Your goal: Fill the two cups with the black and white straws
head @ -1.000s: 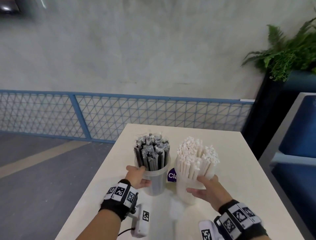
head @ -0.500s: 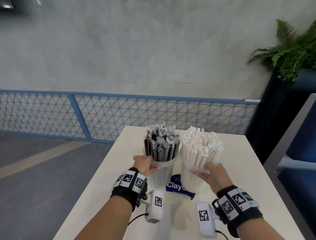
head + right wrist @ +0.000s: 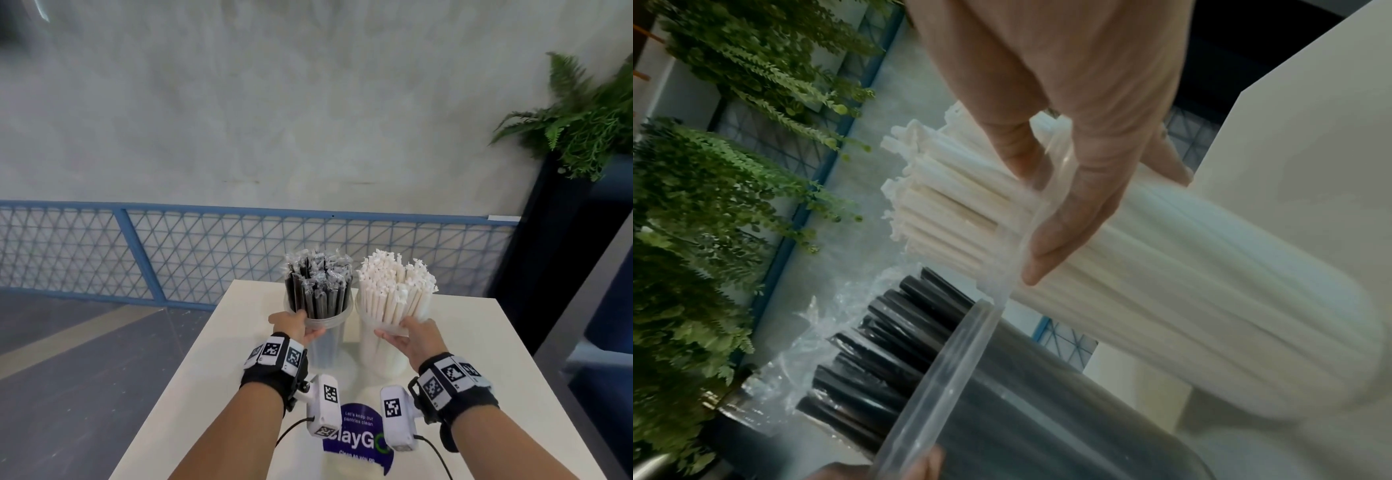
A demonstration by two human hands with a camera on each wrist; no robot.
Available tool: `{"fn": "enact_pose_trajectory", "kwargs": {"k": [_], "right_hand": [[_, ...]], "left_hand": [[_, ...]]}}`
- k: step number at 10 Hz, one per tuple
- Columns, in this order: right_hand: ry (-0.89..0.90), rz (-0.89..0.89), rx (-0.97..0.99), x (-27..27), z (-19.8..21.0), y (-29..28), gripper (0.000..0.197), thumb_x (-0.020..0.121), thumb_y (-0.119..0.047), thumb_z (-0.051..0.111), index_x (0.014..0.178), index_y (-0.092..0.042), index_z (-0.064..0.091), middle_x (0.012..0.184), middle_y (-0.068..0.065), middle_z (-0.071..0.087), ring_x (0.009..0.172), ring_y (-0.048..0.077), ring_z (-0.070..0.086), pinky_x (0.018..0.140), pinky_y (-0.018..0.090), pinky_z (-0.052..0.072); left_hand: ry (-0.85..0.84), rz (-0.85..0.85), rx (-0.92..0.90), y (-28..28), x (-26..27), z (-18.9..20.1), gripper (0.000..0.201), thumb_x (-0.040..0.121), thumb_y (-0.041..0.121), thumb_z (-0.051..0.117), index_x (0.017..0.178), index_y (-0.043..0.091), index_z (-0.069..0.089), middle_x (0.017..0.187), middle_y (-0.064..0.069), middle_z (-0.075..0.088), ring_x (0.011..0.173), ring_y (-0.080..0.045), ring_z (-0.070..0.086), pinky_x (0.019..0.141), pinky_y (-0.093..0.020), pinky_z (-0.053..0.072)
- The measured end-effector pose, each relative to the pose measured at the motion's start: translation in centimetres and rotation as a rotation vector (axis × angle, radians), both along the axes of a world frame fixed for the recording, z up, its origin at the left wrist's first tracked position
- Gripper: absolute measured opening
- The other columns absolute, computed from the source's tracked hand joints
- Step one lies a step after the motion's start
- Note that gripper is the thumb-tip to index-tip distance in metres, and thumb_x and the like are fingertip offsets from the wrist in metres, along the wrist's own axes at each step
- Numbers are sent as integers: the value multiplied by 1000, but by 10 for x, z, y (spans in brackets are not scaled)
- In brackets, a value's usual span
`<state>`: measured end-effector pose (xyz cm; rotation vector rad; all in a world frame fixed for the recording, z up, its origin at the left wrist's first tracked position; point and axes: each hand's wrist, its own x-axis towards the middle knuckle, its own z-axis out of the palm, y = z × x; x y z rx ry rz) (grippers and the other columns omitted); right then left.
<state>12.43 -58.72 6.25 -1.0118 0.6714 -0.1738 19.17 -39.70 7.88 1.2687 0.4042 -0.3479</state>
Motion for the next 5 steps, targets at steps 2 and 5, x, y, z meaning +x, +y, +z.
{"fn": "enact_pose_trajectory", "kwargs": {"k": [2, 5], "right_hand": [[-49, -9, 37, -1, -23, -6, 40, 86, 6, 43, 126, 0, 39, 126, 29, 52, 80, 39, 70, 61, 31, 60], [1, 133, -93, -65, -3, 8, 55, 94, -8, 48, 142, -10, 23, 125, 8, 49, 90, 37, 64, 72, 42, 52]], "left_hand": [[44, -8, -6, 1, 4, -24, 33, 93, -2, 41, 125, -12, 40, 76, -18, 56, 59, -28, 57, 36, -26, 51], [44, -188, 156, 24, -51, -15, 63, 95, 27, 48, 144, 10, 13, 110, -13, 50, 72, -22, 57, 74, -39, 48]]}}
